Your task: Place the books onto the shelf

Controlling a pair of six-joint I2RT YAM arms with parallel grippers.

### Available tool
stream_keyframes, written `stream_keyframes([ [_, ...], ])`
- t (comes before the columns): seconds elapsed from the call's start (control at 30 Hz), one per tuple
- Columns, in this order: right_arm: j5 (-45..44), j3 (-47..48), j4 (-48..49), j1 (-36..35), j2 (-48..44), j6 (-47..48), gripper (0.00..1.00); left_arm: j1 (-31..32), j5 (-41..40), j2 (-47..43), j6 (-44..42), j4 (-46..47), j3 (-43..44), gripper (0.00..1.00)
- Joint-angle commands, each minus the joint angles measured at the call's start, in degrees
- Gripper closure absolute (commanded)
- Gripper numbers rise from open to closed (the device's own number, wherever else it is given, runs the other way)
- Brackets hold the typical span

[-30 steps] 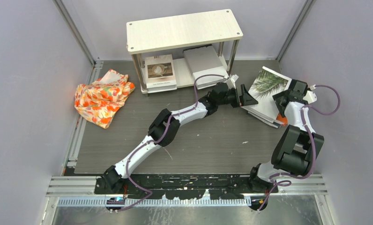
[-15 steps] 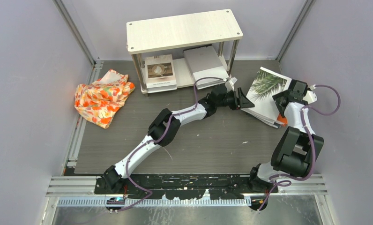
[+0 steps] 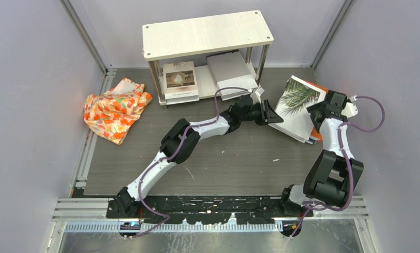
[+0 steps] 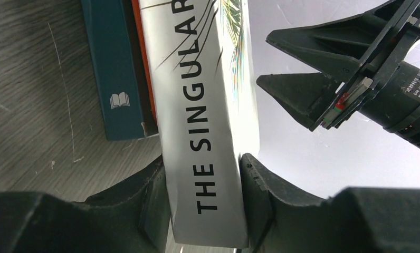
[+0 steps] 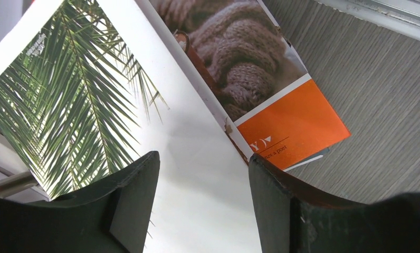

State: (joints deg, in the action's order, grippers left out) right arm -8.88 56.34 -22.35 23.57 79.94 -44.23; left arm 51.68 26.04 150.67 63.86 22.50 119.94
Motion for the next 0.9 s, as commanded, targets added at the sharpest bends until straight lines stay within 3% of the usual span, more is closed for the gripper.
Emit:
stream_keyframes([
  [0.0,-1.1,0.27,0.84,-0.36,-3.4,-0.93,0.32,-0.18,-1.79,-6.88,-1.91,3.82,-2.28,0.58],
  [0.87,-3.53,-2.01,-0.59,-0.63,-7.76,-3.69,0.32,-0.18,-10.2,-23.91,-2.2,1.79,-20.88,0.61],
])
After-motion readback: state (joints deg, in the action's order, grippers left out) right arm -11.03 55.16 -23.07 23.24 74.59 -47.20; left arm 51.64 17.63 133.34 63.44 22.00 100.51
